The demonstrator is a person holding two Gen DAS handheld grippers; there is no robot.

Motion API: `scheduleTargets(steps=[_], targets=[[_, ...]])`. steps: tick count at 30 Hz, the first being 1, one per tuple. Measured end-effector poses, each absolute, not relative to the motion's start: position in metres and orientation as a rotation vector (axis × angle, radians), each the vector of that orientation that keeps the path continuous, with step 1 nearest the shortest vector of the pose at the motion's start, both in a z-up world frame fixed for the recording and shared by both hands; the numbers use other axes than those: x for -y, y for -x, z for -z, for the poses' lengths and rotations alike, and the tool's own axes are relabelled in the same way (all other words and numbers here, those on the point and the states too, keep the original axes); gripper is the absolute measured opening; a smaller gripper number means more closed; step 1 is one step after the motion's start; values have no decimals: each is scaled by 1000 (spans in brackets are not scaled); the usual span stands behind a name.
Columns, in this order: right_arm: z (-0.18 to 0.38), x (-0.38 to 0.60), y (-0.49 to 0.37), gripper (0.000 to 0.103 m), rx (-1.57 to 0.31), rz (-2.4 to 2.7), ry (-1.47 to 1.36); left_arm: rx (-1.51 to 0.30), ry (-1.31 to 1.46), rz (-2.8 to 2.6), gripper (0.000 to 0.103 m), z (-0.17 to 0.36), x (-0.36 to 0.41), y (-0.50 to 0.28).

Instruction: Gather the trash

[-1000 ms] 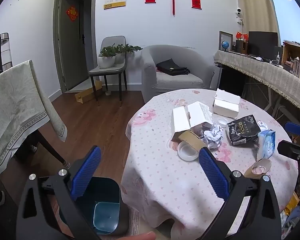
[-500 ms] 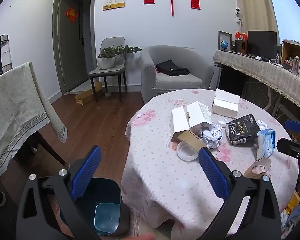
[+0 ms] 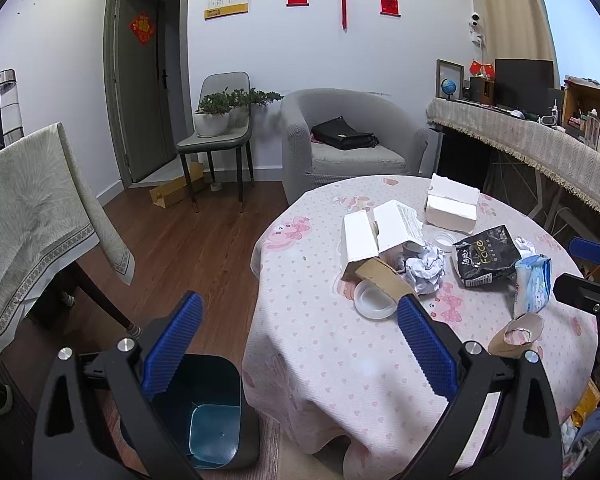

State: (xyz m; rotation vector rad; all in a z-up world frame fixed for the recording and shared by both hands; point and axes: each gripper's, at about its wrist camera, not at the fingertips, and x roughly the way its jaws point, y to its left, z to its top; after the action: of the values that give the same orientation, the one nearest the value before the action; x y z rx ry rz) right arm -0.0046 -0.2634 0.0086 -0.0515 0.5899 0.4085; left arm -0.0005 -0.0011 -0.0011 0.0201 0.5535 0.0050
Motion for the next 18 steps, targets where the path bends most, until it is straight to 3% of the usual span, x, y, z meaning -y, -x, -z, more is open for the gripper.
scheduleTargets(steps=[18], targets=[[-6,264,4,100,-597,-412,47,-569,-9,4,99,3,2,-1]])
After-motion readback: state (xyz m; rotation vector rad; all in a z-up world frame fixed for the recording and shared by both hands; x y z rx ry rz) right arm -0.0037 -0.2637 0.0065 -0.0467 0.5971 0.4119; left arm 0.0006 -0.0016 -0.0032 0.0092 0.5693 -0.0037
